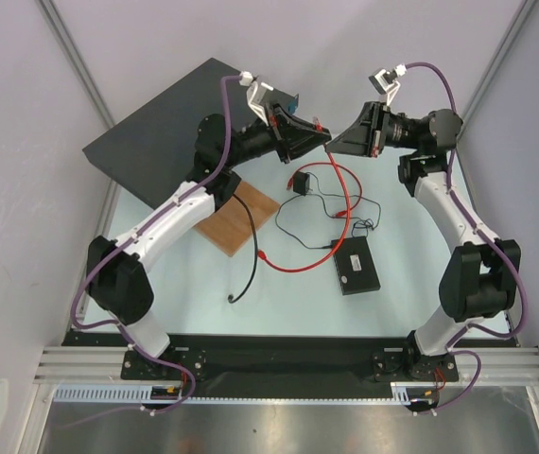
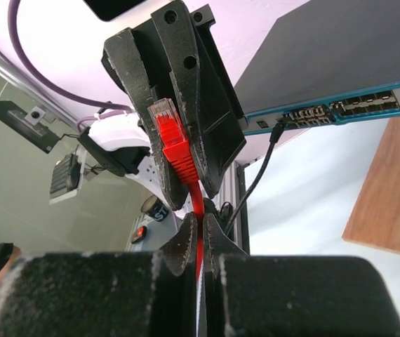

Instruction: Insert the plug into the switch port

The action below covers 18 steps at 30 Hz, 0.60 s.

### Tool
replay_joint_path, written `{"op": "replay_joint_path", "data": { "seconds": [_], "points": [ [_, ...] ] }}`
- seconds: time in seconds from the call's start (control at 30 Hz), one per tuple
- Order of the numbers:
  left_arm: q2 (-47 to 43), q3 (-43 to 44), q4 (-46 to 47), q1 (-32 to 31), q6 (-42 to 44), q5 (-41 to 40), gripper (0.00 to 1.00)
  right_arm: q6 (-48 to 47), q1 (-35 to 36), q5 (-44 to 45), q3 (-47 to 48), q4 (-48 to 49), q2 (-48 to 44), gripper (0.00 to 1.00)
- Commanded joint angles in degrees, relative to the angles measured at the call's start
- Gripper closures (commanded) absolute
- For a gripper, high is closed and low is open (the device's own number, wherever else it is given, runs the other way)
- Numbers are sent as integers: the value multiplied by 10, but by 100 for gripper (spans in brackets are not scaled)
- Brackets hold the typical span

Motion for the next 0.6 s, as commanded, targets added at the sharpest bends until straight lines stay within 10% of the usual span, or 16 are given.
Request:
{"op": "replay_joint_path", "data": {
  "seconds": [0.0, 0.37, 0.57],
  "points": [
    [-31, -4, -14, -3, 35, -3, 99, -53, -3, -2, 1, -45, -37, 100],
    [-65, -32, -77, -7, 90, -26, 100, -112, -12, -13, 0, -140, -34, 100],
    [-78, -61, -84, -6, 89, -28, 100, -284, -15, -7, 28, -349, -41, 100]
  ]
}}
